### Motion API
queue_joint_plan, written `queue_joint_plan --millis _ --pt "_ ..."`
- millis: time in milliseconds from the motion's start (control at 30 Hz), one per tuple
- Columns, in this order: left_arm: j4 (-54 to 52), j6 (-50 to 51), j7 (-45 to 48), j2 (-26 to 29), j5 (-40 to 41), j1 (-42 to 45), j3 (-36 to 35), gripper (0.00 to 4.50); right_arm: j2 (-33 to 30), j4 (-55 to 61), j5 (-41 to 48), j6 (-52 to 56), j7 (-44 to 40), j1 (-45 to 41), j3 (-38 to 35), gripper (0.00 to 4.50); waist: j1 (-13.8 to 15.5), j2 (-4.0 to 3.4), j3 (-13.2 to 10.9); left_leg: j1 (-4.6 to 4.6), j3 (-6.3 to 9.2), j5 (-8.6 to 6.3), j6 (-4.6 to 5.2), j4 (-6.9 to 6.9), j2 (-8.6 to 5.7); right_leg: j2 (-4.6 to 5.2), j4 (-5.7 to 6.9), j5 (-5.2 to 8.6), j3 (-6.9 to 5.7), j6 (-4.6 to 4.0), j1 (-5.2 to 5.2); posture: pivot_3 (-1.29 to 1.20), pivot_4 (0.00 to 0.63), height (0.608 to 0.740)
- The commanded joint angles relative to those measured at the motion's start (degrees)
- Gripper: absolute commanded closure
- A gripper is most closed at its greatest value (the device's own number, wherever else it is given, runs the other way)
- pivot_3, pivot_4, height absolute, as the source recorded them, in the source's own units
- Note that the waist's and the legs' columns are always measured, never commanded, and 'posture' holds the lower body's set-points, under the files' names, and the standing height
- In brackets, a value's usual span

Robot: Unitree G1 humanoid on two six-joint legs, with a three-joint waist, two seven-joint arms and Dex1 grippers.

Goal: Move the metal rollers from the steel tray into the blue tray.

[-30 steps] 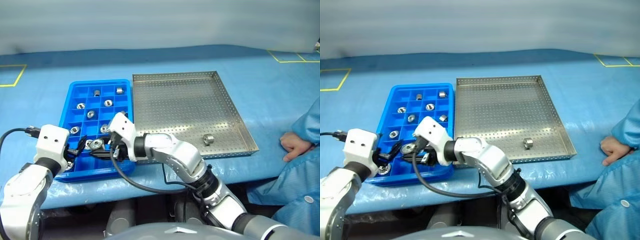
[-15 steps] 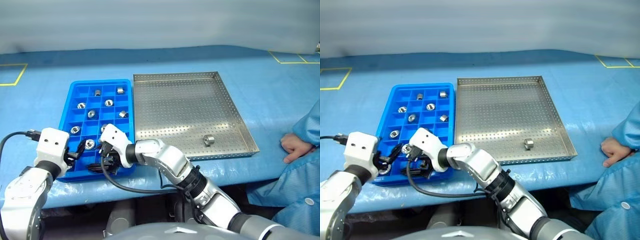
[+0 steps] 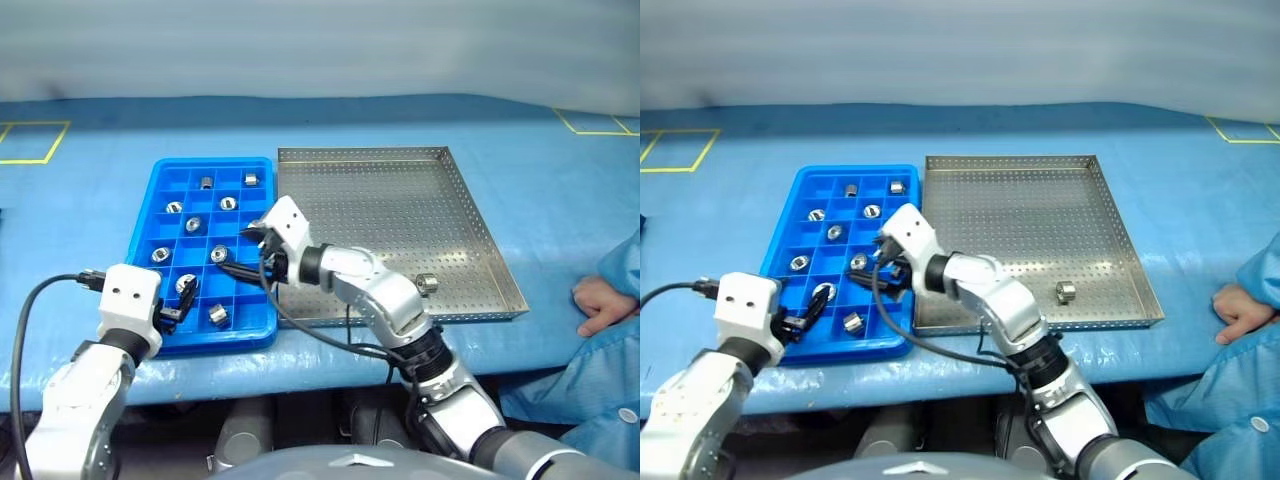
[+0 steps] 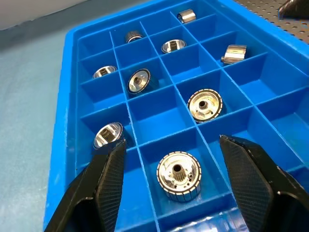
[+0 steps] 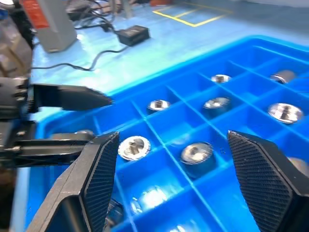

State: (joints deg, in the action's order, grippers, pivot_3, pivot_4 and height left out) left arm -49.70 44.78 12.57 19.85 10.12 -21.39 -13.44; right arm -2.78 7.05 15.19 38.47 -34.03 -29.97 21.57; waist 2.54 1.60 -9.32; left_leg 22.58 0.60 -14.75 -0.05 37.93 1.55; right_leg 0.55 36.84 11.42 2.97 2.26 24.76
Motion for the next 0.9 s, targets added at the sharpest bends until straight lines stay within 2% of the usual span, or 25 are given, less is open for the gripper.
queue_joint_plan --millis 33,300,533,767,900 --pt "-2.47 -3.32 -1.52 -1.74 -0.82 0.20 1.67 1.17 -2.15 3.05 0.22 0.35 -1.00 -2.14 -1.62 0.75 0.15 0.00 0.00 -0.01 0.01 0.00 0.00 0.00 0.01 -0.02 0.01 0.01 0.00 -0.01 0.00 0.26 0.150 0.740" --pt "-0.74 -4.70 -1.73 -1.91 -1.80 4.46 4.32 1.17 -12.29 5.45 -2.51 -3.11 -5.36 -2.09 -1.06 0.75 0.10 -0.01 -0.01 0.01 0.08 0.00 0.01 0.02 -0.02 -0.02 -0.02 0.02 -0.06 -0.03 -0.05 0.20 0.150 0.740" --pt "0.71 -10.02 7.06 1.73 1.80 5.27 8.42 1.17 -24.59 10.69 -4.05 -1.45 -9.34 1.70 -2.27 0.75 -0.43 -0.05 -0.03 0.03 0.04 -0.01 0.00 0.00 -0.05 0.02 -0.07 0.04 -0.03 -0.06 -0.04 0.08 0.150 0.740" --pt "3.98 -9.95 8.17 3.60 1.52 8.97 9.07 1.17 -32.60 11.24 -5.88 0.45 -11.15 2.66 -2.83 0.75 -2.05 -0.06 -0.04 -0.04 -0.02 -0.01 0.01 0.11 0.01 -0.04 0.00 0.04 -0.01 -0.03 -0.07 0.04 0.150 0.740" --pt "4.03 -9.95 7.70 2.88 1.30 9.84 11.40 1.17 -39.01 11.60 -12.66 1.25 -10.53 3.88 0.17 0.75 -2.35 -0.05 -0.04 0.02 -0.01 -0.01 0.01 0.09 -0.03 -0.02 -0.03 0.03 0.02 -0.01 -0.07 0.05 0.150 0.740"
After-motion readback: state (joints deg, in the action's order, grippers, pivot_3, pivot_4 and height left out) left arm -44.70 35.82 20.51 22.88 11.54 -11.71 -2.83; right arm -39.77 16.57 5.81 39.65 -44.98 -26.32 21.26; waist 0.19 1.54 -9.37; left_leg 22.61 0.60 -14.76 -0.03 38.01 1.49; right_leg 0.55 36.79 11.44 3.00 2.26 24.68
